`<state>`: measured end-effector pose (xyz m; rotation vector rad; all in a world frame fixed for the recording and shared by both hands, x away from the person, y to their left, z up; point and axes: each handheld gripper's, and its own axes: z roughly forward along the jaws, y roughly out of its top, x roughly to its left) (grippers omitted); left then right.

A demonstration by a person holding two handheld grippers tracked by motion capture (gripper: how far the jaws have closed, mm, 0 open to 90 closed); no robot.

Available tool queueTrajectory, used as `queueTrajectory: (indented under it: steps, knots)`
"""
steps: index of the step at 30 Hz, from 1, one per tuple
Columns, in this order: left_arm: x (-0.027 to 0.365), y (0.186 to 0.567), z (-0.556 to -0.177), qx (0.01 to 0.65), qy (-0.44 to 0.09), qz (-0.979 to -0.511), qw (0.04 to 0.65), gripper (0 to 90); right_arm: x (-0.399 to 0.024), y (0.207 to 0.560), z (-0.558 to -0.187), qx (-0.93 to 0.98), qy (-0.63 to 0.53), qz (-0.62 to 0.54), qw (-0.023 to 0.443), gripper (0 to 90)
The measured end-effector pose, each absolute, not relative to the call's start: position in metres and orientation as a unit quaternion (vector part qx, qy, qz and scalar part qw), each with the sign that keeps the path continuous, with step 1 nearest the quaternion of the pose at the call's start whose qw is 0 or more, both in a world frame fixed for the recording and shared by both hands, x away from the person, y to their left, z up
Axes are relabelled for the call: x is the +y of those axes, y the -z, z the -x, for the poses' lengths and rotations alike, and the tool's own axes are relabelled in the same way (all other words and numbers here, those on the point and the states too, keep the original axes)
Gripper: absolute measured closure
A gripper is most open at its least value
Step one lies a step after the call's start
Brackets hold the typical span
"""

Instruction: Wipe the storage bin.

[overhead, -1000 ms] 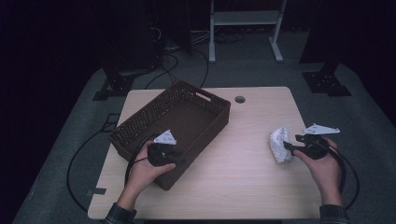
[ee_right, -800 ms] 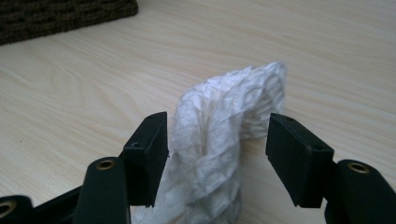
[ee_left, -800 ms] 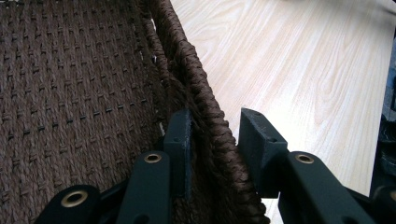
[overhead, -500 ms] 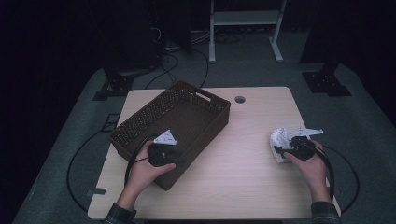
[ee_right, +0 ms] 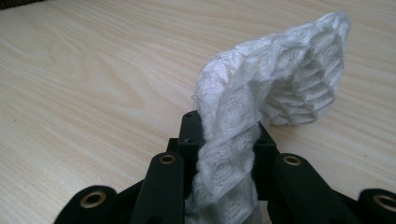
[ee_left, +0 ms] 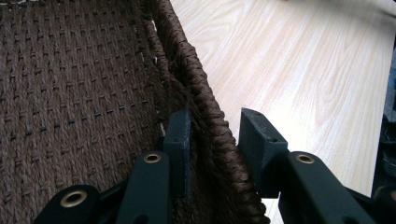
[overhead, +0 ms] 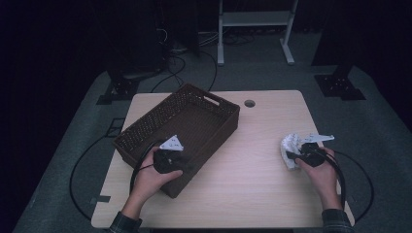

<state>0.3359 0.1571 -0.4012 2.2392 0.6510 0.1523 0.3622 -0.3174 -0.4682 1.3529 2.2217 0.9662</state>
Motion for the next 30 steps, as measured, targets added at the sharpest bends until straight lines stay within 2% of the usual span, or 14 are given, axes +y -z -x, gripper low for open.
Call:
queueTrajectory:
  steps: [13,30]
  knots:
    - [0.157,0.401,-0.336,0.255,-0.059,-0.882,0.391,64.6,-0.316,0.445,-0.359,0.778,-0.382,-0.469,0.170,73.9]
    - [0.157,0.401,-0.337,0.254,-0.057,-0.883,0.391,65.4,-0.292,0.420,-0.375,0.784,-0.404,-0.437,0.175,74.1]
